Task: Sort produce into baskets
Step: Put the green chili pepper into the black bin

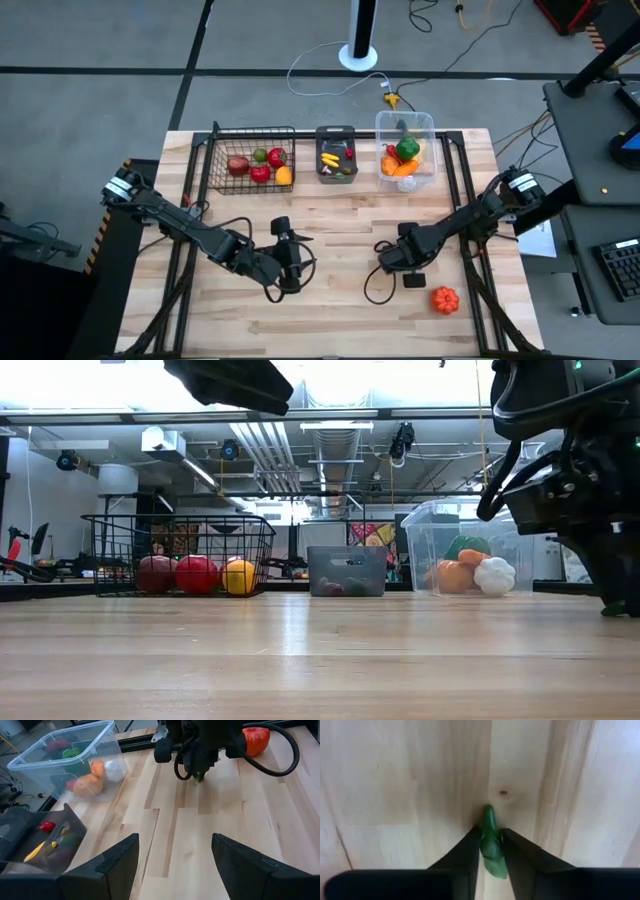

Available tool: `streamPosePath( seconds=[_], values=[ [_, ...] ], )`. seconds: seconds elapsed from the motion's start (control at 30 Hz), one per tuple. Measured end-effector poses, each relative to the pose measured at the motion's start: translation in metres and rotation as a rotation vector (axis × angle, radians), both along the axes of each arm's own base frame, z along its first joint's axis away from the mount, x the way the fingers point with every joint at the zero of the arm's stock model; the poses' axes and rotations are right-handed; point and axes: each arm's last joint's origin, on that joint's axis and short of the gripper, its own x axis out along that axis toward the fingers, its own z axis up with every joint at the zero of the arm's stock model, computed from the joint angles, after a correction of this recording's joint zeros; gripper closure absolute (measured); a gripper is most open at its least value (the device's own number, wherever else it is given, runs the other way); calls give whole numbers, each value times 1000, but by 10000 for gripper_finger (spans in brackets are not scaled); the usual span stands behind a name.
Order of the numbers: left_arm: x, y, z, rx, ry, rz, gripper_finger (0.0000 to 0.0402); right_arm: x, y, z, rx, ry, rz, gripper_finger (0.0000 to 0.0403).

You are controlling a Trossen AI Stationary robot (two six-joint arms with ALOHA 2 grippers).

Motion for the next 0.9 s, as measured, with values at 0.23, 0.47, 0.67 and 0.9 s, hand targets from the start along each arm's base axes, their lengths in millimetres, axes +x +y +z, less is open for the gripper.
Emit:
streamPosePath(
  seconds=[0.23, 0.47, 0.67, 0.9],
  values=[
    [1, -1, -3, -40, -5, 24, 170, 6, 1, 11, 4, -51, -2, 370],
    [-4, -11, -3, -108, -24, 26, 170, 39, 4, 50, 5, -236, 56, 370],
    [-19, -29, -8, -218, 19, 7, 170, 76, -18, 100, -167, -449, 111, 370],
    [-43, -32, -27, -472, 261, 146, 170, 114, -84, 153, -297, -716, -22, 370]
  ],
)
